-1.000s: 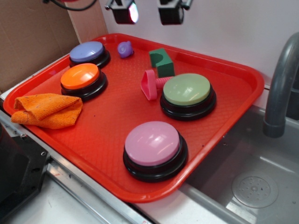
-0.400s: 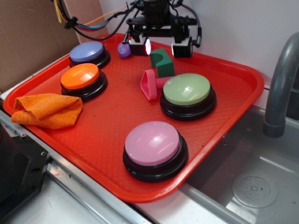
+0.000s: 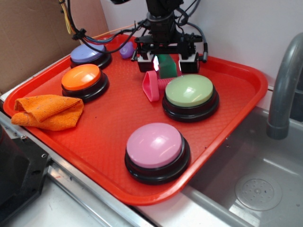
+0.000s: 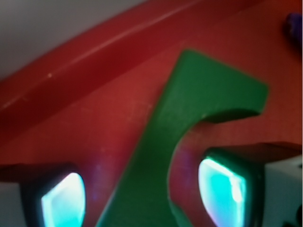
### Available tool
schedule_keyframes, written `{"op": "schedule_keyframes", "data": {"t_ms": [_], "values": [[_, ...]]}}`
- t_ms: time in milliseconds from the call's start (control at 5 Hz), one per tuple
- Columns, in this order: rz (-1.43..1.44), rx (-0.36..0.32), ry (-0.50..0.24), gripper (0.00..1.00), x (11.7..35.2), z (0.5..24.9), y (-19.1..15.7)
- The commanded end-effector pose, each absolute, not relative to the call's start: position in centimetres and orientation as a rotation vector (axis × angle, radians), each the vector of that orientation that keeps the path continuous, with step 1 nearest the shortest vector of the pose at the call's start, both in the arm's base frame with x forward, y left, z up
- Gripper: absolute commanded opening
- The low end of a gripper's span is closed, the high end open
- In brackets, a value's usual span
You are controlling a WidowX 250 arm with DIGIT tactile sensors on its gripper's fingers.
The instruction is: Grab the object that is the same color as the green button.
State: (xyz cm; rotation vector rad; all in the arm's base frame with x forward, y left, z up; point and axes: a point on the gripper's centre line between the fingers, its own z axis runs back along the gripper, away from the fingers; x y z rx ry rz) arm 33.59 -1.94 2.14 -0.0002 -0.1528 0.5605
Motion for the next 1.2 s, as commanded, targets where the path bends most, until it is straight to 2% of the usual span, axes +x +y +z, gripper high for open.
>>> {"op": "schedule_keyframes", "data": {"t_ms": [0, 200, 400, 600, 800, 1000], "values": [[0.576, -0.026, -0.222, 0.00, 33.7, 3.8, -1.0], [0.575, -0.022, -0.224, 0.00, 33.5, 4.4, -1.1], [0.558, 0.011, -0.209, 0.00, 33.2, 5.6, -0.9], [0.481, 0.029, -0.152, 0.00, 32.3, 9.6, -0.3], [0.346, -0.015, -0.075, 0.00, 30.6, 13.2, 0.0], [0.217, -0.070, -0.056, 0.00, 27.5, 15.7, -0.2]]}}
